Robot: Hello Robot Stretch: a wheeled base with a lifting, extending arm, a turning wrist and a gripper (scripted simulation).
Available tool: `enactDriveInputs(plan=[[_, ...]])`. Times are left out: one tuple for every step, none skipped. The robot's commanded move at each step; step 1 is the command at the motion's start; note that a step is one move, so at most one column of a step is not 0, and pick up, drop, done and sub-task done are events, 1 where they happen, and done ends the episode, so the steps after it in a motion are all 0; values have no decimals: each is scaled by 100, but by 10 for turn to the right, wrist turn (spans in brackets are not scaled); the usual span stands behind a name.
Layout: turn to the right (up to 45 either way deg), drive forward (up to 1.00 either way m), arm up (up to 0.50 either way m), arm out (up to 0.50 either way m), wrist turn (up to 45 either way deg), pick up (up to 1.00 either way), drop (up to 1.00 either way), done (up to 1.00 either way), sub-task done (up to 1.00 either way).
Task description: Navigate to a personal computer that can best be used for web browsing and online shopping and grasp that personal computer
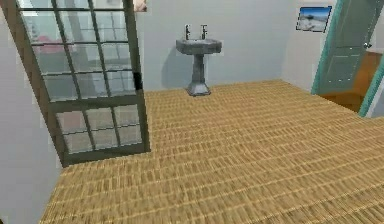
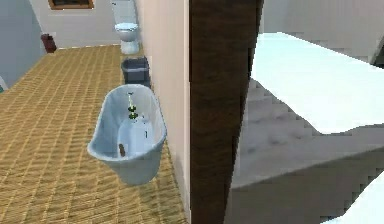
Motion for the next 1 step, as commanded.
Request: enactDriveInputs(plan=[[60, 0, 0, 0, 0, 0, 0, 0, 0]])
